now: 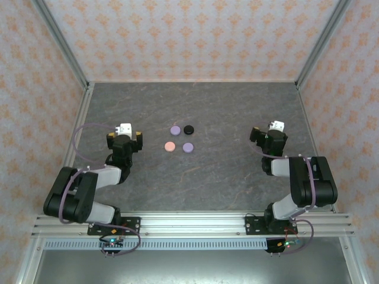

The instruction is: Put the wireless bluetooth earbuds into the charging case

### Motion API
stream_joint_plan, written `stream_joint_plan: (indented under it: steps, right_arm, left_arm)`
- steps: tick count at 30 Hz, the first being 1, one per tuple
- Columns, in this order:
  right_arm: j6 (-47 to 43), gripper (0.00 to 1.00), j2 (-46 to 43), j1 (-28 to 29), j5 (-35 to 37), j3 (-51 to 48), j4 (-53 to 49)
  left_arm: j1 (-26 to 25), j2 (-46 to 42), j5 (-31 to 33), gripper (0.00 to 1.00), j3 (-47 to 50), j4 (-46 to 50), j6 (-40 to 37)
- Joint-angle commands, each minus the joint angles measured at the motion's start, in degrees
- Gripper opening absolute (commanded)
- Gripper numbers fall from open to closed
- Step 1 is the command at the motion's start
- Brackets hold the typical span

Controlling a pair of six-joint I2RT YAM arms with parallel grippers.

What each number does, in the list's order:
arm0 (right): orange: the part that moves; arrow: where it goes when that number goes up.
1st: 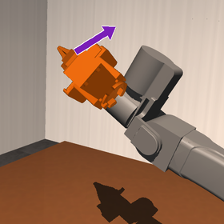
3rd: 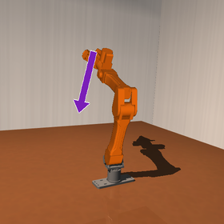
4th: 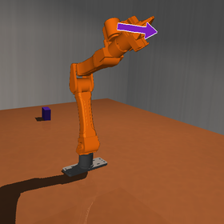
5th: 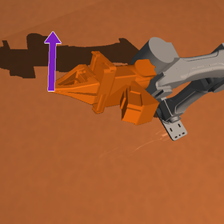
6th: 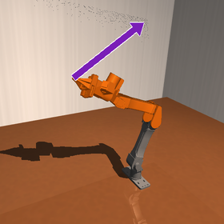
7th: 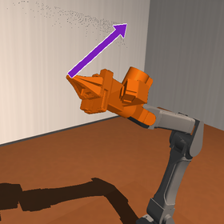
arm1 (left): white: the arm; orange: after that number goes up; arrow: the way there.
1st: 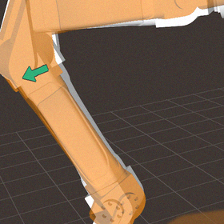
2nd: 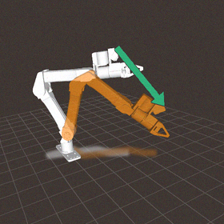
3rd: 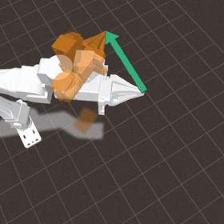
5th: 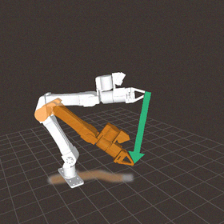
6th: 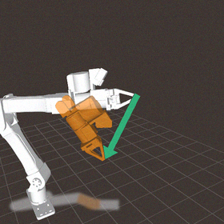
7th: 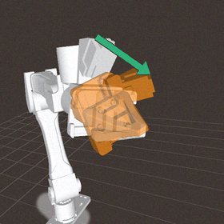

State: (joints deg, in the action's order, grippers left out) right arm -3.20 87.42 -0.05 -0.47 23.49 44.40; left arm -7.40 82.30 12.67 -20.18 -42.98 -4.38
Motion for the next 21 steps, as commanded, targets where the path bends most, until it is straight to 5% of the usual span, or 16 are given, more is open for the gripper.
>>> stream_joint_plan:
  steps: [1,4,21]
  right_arm:
    - [1.1,0.99,-0.3,0.1,-1.2,0.5,-0.2]
    - [1.0,0.99,-0.4,0.1,-1.0,0.6,-0.2]
    - [0.5,0.99,-0.4,0.9,0.4,0.8,-0.6]
  left_arm:
    - [1.7,3.6,-2.5,0.95,-2.4,-3.5,1.8]
    - [5.1,3.2,-7.9,0.96,-4.1,0.6,4.1]
    - [4.9,3.4,-7.5,1.0,-4.2,0.4,3.8]
